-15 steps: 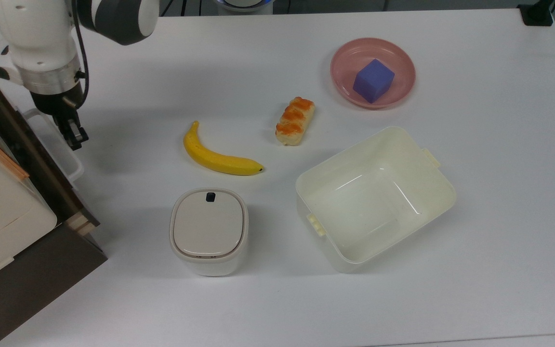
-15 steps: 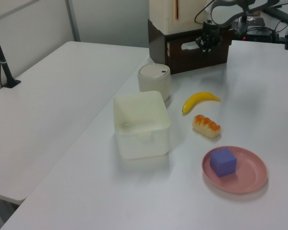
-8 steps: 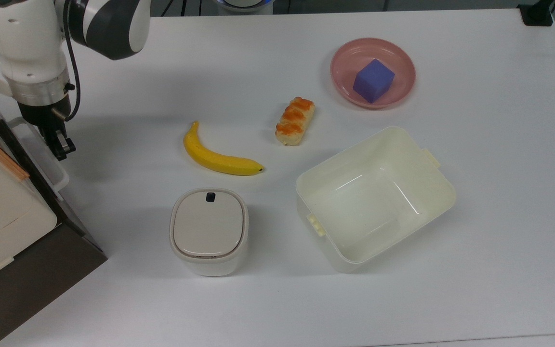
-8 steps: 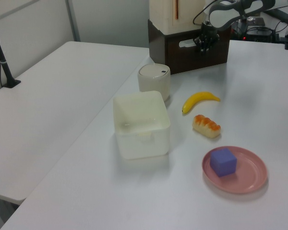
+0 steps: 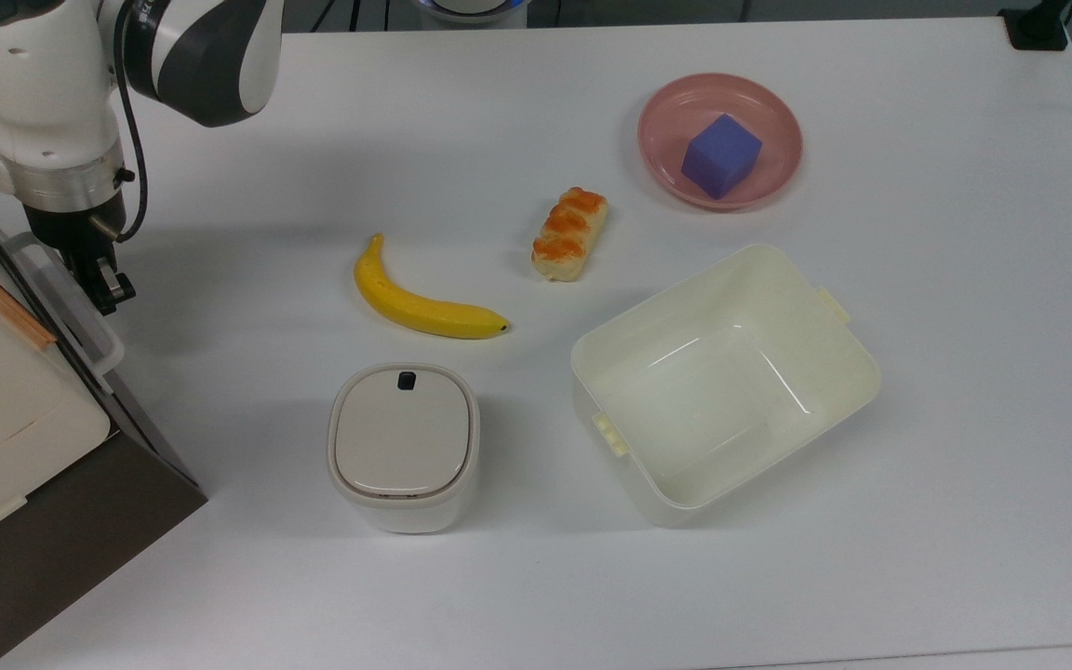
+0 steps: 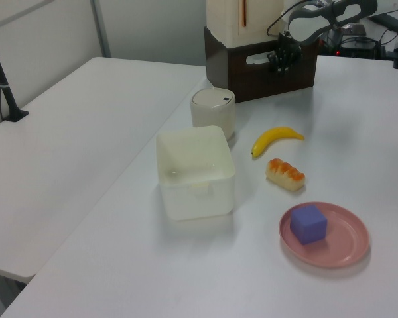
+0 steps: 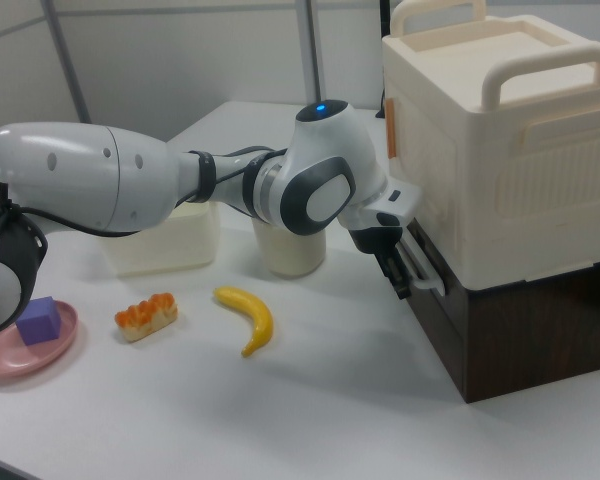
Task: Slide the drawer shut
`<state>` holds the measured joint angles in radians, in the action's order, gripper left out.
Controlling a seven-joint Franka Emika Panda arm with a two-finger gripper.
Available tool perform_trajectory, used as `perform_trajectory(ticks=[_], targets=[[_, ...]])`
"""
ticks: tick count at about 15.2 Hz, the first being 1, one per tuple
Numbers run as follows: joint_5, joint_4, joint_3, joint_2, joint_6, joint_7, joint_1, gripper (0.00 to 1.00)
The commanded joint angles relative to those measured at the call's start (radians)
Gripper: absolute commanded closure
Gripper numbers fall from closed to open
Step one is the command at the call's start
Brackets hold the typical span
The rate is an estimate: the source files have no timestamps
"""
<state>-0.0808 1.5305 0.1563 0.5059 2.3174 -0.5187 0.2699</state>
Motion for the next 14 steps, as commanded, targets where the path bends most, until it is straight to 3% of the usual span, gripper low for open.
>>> perform_trajectory(ticks=[1, 4, 14], targets=[[-0.008, -0.024, 0.009, 0.011, 0.047, 0.06, 0.014, 1.0], [-0.007, -0.013, -0.001, -0.026, 0.03, 0.114, 0.003, 1.0], [0.009, 0.003, -0.018, -0.181, -0.32, 0.275, -0.198, 1.0]])
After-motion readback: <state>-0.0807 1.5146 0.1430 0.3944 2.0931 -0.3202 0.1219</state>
